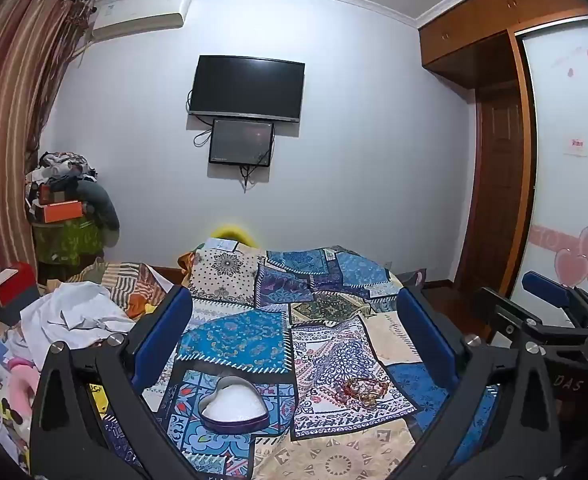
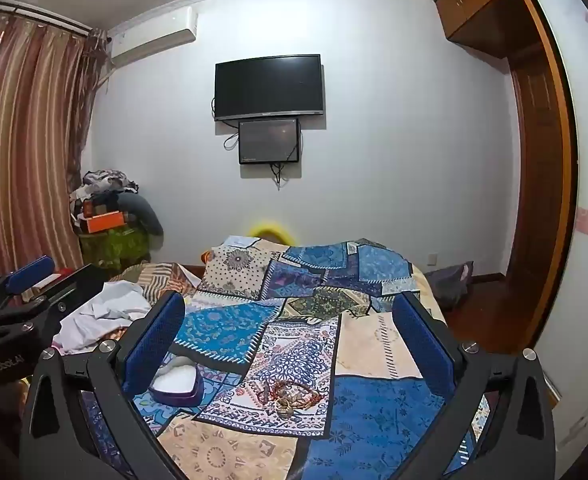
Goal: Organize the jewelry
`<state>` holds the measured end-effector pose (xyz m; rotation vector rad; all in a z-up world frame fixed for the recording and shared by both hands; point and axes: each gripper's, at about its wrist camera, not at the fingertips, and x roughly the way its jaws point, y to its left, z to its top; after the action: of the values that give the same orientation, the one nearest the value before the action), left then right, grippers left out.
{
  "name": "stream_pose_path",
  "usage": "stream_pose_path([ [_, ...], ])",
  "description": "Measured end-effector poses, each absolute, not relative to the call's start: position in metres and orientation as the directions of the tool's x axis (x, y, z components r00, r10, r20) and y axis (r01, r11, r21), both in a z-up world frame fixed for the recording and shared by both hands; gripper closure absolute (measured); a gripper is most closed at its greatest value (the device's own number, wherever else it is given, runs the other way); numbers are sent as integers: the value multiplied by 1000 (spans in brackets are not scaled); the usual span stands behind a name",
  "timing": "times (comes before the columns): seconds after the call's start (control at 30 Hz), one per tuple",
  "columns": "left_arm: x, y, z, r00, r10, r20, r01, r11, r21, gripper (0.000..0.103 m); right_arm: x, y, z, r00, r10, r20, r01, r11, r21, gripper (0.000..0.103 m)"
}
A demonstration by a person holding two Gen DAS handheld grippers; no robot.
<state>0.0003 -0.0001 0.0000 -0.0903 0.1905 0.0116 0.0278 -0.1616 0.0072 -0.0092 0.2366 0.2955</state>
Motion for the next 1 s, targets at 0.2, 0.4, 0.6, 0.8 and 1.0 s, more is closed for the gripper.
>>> stream_pose_path([
  [0.2, 3, -1, -3, 981, 8, -192, -27, 995, -97, 0, 27, -160, 6, 931, 284, -230, -287, 958, 21, 0],
  [0.4, 0, -1, -3, 983, 12, -181, -29, 995, -94, 0, 24, -163, 8, 930, 290, -228, -290, 956, 35, 0],
  [0.6, 0, -1, -1, 984, 12, -180, -30, 995, -100, 0, 25, -160, 10, 926, 295, -234, -293, 955, 42, 0],
  [0.8, -1, 1, -2, 984, 15, -179, -33, 995, -99, 0, 25, -161, 12, 922, 304, -240, -301, 952, 52, 0],
  [1.0, -1, 1, -4, 983, 20, -180, -38, 995, -98, 0, 27, -163, 11, 919, 312, -242, -308, 950, 55, 0],
])
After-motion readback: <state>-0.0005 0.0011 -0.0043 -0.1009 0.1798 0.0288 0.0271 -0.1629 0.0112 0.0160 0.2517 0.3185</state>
